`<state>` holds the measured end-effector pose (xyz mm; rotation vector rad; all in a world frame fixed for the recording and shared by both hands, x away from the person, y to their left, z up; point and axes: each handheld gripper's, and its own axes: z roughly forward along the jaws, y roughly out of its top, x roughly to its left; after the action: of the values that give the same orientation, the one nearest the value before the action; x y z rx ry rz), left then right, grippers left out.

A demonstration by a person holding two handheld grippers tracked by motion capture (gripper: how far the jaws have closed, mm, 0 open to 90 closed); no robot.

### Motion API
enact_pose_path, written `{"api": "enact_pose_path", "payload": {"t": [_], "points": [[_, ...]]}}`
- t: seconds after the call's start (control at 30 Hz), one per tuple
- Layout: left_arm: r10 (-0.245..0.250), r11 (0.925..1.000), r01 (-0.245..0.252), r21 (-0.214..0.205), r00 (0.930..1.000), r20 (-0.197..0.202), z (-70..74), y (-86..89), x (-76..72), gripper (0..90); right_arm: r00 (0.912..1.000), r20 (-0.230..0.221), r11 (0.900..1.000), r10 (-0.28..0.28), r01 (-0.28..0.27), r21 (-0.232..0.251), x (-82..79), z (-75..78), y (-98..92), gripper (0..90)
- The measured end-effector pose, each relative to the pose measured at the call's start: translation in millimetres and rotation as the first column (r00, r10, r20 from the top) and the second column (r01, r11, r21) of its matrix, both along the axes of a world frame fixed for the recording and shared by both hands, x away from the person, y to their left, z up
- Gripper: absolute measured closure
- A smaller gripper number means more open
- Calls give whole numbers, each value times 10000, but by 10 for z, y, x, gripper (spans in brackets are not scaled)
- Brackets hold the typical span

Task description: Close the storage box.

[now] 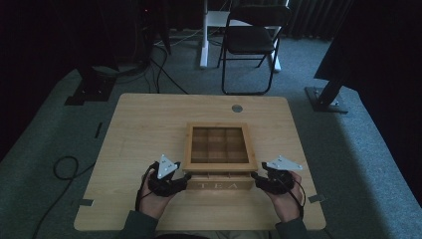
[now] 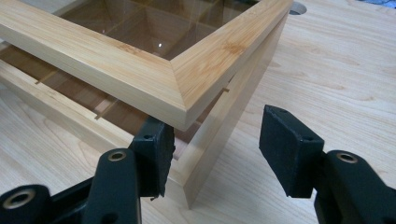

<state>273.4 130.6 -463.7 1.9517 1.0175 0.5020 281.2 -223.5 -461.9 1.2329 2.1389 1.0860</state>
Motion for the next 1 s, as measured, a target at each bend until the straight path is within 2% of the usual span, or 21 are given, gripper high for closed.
{"api": "enact_pose_path", "payload": {"t": [0.4,1.0], "points": [[-1,9998,3,208,10000,-89,-68,-15,-24,441,9998,-185,10000,-55,56,38,-29,-88,-27,444],[31,9998,-25,203,9996,-295,-160,-24,-48,439,9992,-404,10000,-79,79,-9,-67,-171,-53,444]]}}
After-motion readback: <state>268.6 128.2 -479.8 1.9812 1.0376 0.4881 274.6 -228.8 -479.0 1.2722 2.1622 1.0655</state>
